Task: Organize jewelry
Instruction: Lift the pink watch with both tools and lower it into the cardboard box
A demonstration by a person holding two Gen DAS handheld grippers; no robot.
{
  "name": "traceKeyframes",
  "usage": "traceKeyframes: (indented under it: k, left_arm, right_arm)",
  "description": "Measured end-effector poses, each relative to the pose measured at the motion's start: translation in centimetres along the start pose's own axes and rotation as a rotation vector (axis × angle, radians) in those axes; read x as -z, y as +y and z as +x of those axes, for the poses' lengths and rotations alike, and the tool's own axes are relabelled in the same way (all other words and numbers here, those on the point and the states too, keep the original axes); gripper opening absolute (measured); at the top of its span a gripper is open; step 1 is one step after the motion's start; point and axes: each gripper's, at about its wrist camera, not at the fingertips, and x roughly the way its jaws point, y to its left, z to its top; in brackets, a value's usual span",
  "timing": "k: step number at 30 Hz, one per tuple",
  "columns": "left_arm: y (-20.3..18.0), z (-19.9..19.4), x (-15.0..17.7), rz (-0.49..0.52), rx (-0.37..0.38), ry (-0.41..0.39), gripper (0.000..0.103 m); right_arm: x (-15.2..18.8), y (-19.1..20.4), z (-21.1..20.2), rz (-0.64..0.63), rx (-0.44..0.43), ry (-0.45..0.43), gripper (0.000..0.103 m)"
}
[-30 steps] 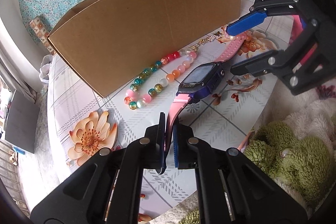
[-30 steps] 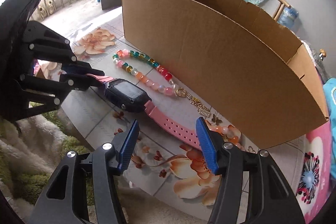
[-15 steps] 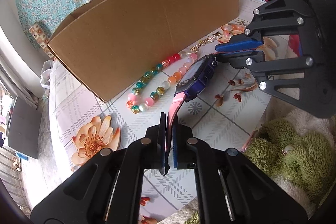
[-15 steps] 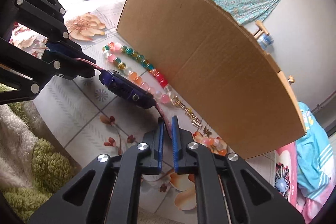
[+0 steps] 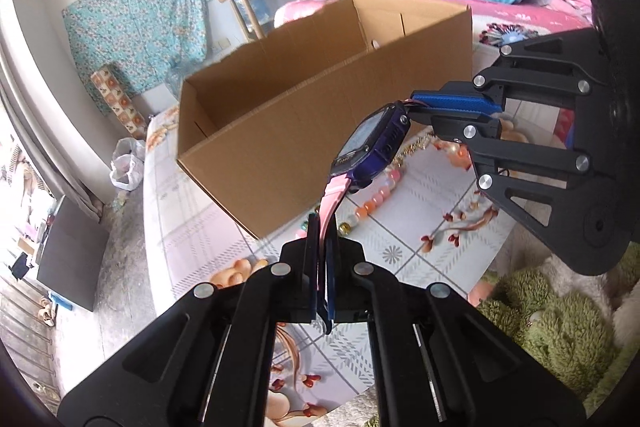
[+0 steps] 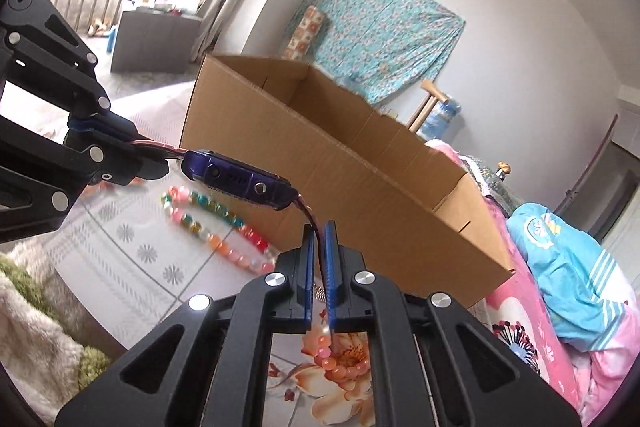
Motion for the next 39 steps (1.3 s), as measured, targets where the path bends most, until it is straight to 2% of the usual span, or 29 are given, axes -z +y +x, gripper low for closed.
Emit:
traceKeyframes:
  k: [6, 13, 16, 19, 22, 24, 26, 28, 32, 35, 39]
  left_arm:
    - [0.7, -2.7, -2.0, -0.012, -0.035, -0.086, 0.003]
    - [2.7, -4.8, -6.8, 0.017, -0.085, -0.216, 0.002]
    - [3.7, -4.4, -9.3, 0.018, -0.088, -0.242, 0.002]
    - [5.0, -3.4, -11.4, 0.013, -0.081, -0.235, 0.002]
    - [6.9, -1.1, -13.9, -0.019, -0.028, -0.171, 0.002]
    - [8.2, 1.0, -15.1, -0.05, 0.018, -0.103, 0.002]
    - [9.5, 4.1, -16.2, -0.086, 0.076, 0.005, 0.002]
    - [10.8, 7.7, -16.8, -0.134, 0.142, 0.13, 0.003]
    - [11.3, 13.8, -17.0, -0.121, 0.153, 0.303, 0.003]
    - [11.9, 17.2, -16.7, -0.146, 0.205, 0.407, 0.003]
    - [12.4, 20.4, -16.2, -0.167, 0.24, 0.518, 0.004]
  right_arm:
    - [-2.2, -0.9, -2.5, 0.038, 0.052, -0.092, 0.005]
    - [-6.9, -5.3, -4.0, 0.09, 0.117, -0.215, 0.005]
    - [-8.8, -7.5, -2.5, 0.112, 0.104, -0.227, 0.004]
    - [-10.4, -9.8, -0.2, 0.131, 0.044, -0.2, 0.004]
    - [-11.8, -12.1, 3.4, 0.151, -0.067, -0.117, 0.004]
    - [-12.5, -13.7, 7.0, 0.177, -0.184, -0.011, 0.004]
    - [-12.8, -14.7, 11.1, 0.194, -0.295, 0.118, 0.004]
    - [-12.7, -14.6, 14.8, 0.195, -0.366, 0.228, 0.004]
    - [-11.9, -12.5, 21.5, 0.149, -0.459, 0.457, 0.003]
    - [-11.0, -10.7, 25.7, 0.116, -0.525, 0.618, 0.003]
    - [-10.3, -10.6, 29.4, 0.148, -0.592, 0.74, 0.004]
